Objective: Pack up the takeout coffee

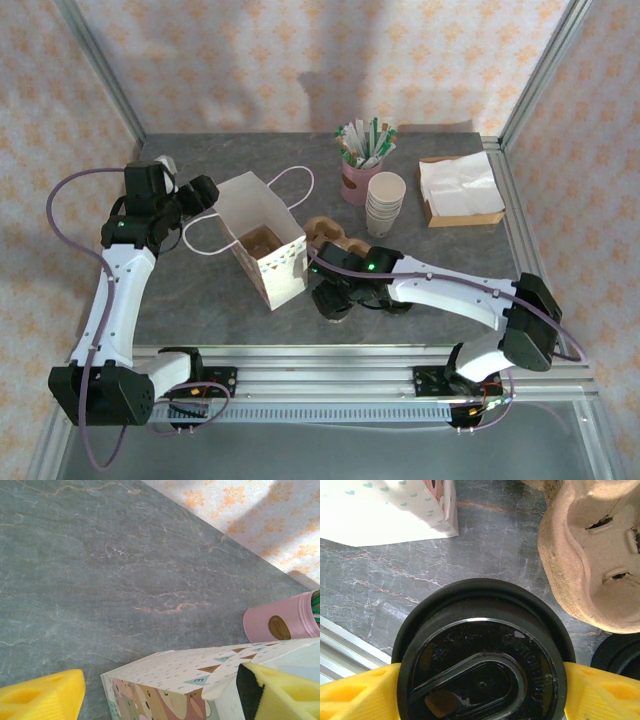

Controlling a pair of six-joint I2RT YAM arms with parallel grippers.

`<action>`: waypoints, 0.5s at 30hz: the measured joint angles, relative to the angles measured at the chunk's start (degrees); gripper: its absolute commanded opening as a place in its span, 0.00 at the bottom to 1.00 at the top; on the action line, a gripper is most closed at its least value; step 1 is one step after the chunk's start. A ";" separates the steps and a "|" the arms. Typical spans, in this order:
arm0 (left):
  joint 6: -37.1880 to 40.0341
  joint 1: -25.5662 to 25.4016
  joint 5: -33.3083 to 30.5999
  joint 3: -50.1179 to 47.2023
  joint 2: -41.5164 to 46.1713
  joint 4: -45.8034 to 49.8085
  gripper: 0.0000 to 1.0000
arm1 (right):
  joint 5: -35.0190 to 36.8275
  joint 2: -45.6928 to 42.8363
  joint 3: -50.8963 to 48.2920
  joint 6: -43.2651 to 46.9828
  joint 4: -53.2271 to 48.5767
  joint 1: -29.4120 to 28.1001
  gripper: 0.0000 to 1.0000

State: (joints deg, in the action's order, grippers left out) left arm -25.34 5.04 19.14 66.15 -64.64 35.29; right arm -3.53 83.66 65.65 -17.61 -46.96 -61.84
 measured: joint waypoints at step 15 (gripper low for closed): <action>0.00 0.00 0.00 0.00 -0.02 0.02 0.81 | 0.33 0.07 0.02 0.00 0.35 -0.07 0.67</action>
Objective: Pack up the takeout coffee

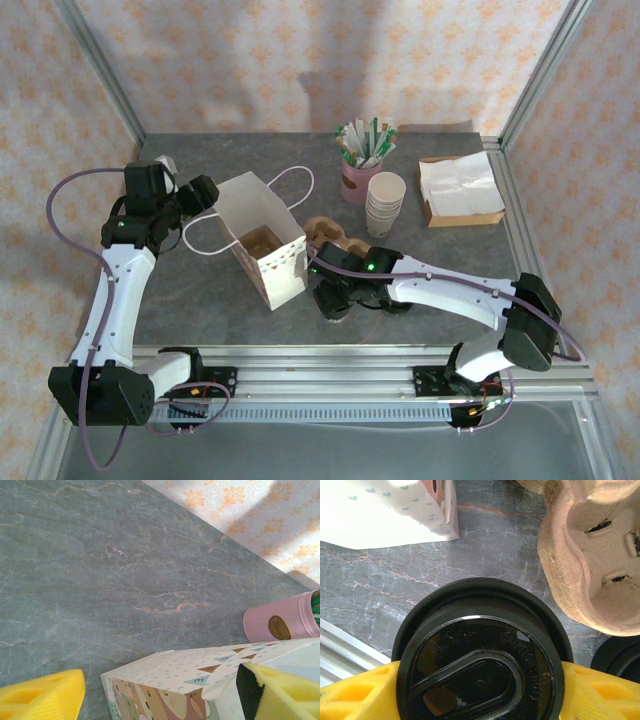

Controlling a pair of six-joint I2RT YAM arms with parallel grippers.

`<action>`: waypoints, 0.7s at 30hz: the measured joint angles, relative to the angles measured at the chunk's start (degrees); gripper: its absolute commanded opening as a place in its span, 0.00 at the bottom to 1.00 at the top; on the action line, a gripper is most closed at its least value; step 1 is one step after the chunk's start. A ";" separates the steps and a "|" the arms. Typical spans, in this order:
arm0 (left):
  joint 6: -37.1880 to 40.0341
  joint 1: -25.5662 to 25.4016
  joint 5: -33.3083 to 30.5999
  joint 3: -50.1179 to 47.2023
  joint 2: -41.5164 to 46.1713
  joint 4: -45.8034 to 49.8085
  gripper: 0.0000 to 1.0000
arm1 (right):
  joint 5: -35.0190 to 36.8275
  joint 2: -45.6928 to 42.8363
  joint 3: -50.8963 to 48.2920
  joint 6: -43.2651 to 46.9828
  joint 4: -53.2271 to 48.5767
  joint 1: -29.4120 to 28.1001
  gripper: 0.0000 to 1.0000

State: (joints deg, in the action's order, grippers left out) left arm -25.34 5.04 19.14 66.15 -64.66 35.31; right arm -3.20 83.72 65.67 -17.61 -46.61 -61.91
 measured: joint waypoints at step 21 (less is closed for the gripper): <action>0.00 0.00 0.02 0.00 0.02 0.00 0.81 | 3.78 -6.95 13.03 -0.61 -11.56 -0.09 0.60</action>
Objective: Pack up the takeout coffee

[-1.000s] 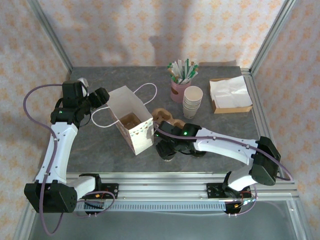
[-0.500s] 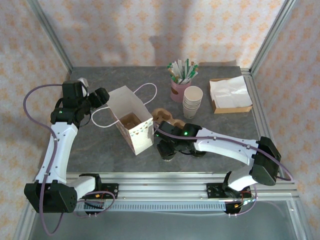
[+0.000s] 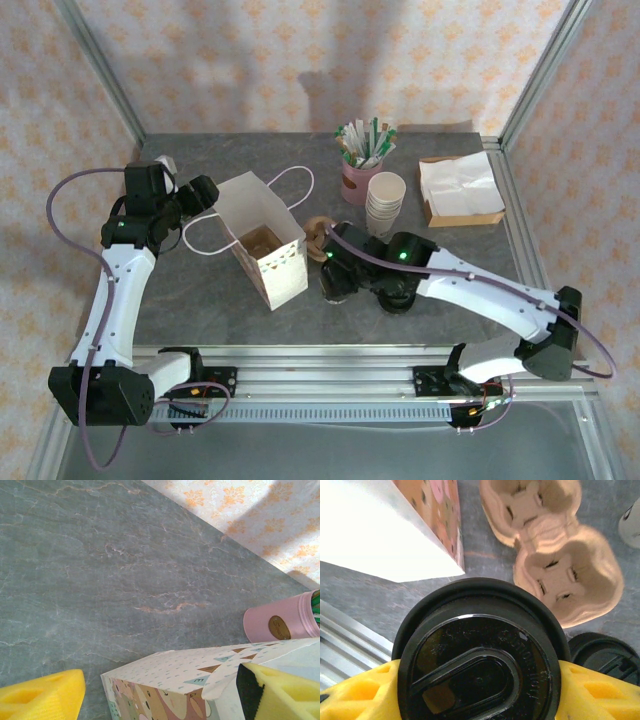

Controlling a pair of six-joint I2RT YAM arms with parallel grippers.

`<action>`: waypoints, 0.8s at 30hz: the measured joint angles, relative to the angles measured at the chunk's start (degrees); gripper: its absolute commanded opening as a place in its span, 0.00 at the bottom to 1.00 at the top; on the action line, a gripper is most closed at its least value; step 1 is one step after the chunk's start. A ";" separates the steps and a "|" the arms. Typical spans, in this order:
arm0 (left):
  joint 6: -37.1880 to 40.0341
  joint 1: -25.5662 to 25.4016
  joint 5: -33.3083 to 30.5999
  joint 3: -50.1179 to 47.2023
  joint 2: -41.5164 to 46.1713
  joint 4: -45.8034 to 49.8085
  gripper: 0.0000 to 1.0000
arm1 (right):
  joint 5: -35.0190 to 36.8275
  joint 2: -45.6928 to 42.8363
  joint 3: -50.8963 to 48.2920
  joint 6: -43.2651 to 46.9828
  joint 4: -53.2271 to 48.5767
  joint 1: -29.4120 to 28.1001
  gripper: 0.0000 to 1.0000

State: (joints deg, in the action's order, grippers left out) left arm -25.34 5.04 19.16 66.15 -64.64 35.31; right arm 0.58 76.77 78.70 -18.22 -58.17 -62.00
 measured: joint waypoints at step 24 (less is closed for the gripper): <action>-0.02 0.00 0.42 0.00 0.00 -0.02 0.81 | 4.42 1.16 33.00 6.97 -8.52 0.00 0.59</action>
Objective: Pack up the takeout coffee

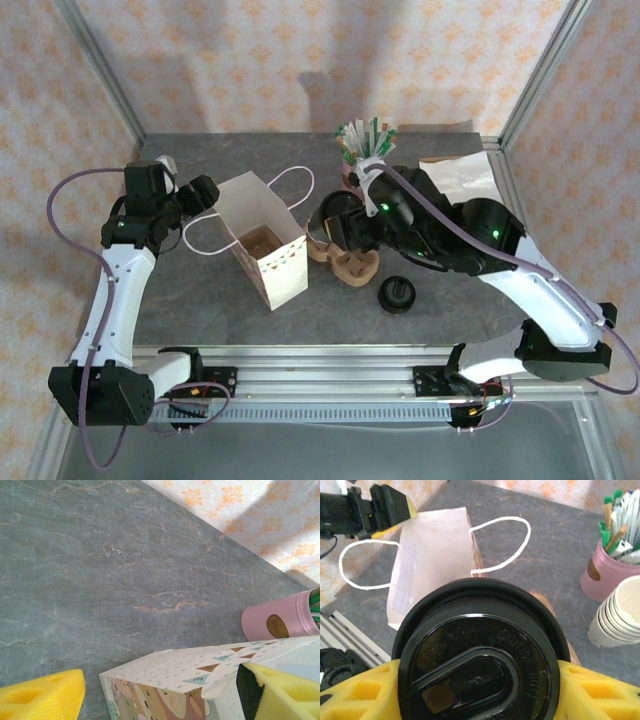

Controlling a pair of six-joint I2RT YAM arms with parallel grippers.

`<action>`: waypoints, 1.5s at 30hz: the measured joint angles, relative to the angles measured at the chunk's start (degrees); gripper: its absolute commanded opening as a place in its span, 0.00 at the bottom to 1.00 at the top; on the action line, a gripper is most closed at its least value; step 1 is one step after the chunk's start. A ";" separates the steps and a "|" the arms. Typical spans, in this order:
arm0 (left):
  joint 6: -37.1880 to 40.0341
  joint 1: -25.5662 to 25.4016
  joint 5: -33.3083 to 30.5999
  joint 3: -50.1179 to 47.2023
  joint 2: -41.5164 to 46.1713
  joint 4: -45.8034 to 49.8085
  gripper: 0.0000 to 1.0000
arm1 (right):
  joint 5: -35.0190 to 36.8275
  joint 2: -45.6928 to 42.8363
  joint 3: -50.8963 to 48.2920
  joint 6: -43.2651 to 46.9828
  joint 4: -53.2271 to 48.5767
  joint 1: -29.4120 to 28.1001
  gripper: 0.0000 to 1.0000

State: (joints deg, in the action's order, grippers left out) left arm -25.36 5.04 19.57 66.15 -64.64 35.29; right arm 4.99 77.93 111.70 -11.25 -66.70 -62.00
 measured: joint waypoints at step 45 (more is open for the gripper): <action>-7.37 -11.50 2.25 -4.96 8.09 -0.92 0.75 | -4.76 40.83 36.35 2.27 -12.04 -0.33 0.58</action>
State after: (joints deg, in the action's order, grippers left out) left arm -32.73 -6.46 21.82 61.19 -56.55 34.37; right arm 0.23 118.76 148.05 -8.97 -78.74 -62.33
